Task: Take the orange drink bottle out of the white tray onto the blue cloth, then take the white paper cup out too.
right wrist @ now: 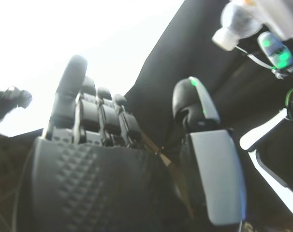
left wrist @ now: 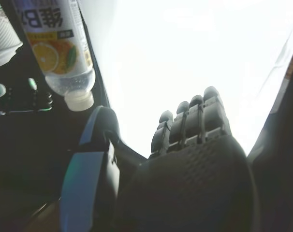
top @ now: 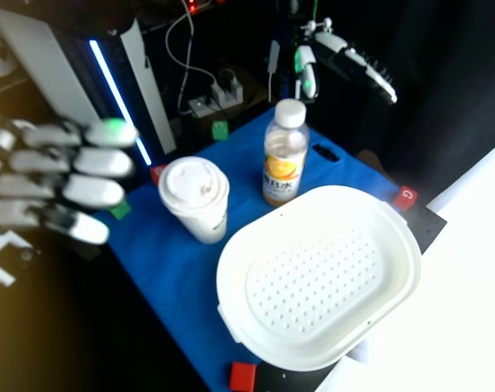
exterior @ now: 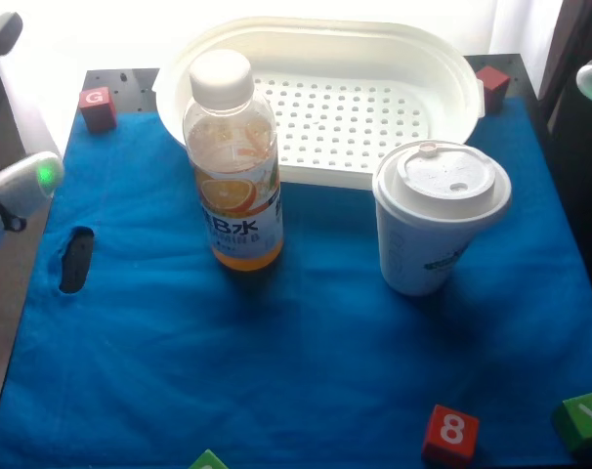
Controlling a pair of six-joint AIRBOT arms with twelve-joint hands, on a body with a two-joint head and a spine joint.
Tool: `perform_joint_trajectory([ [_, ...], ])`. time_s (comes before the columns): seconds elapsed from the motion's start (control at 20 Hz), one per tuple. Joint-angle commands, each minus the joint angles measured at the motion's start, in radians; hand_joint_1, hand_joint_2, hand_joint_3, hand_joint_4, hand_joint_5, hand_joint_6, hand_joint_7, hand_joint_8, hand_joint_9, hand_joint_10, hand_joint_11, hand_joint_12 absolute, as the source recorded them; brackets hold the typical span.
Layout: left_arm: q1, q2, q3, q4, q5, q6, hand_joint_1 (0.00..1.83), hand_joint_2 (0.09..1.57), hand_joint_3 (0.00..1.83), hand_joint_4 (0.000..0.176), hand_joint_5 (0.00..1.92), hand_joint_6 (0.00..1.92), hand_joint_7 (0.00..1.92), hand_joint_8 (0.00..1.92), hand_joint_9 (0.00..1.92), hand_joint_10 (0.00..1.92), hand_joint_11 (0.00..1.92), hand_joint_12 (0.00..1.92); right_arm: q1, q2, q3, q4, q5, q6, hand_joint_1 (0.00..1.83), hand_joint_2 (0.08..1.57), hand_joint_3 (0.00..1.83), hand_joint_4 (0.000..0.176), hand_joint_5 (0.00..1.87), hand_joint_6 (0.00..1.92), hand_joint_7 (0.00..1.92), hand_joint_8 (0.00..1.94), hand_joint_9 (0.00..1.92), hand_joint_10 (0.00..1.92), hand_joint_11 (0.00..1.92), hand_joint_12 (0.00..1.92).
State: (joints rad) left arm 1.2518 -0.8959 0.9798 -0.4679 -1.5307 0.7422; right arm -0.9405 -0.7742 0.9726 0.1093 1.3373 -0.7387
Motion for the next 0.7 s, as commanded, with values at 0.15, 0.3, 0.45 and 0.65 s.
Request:
perform_joint_trajectory([
  [0.15, -0.007, 0.015, -0.002, 0.012, -0.154, 0.003, 0.58, 1.27, 0.0, 0.086, 0.0, 0.0, 0.0, 0.0, 0.0, 0.0, 0.0, 0.0, 0.004, 0.003, -0.003, 0.034, 0.153, -0.006, 0.7, 1.21, 0.0, 0.025, 0.0, 0.0, 0.0, 0.0, 0.0, 0.18, 0.0, 1.68],
  [0.3, -0.007, 0.016, -0.002, 0.015, -0.169, 0.005, 0.59, 1.26, 0.0, 0.116, 0.0, 0.0, 0.0, 0.0, 0.0, 0.0, 0.0, 0.0, 0.004, 0.0, -0.004, 0.034, 0.159, -0.006, 0.66, 1.2, 0.0, 0.022, 0.0, 0.0, 0.0, 0.0, 0.0, 0.22, 0.0, 1.72],
  [0.45, -0.006, 0.017, -0.003, 0.016, -0.19, 0.01, 0.66, 1.28, 0.0, 0.112, 0.0, 0.0, 0.0, 0.0, 0.0, 0.0, 0.0, 0.0, 0.001, 0.004, -0.006, 0.035, 0.176, -0.006, 0.66, 1.19, 0.0, 0.041, 0.0, 0.0, 0.0, 0.0, 0.0, 0.33, 0.0, 1.76],
  [0.65, -0.014, 0.035, -0.009, 0.025, -0.2, 0.015, 0.67, 1.3, 0.0, 0.118, 0.0, 0.0, 0.0, 0.0, 0.0, 0.0, 0.01, 0.02, -0.002, 0.037, -0.027, 0.035, 0.192, -0.007, 0.66, 1.21, 0.0, 0.056, 0.0, 0.0, 0.0, 0.0, 0.0, 0.5, 0.0, 1.7],
])
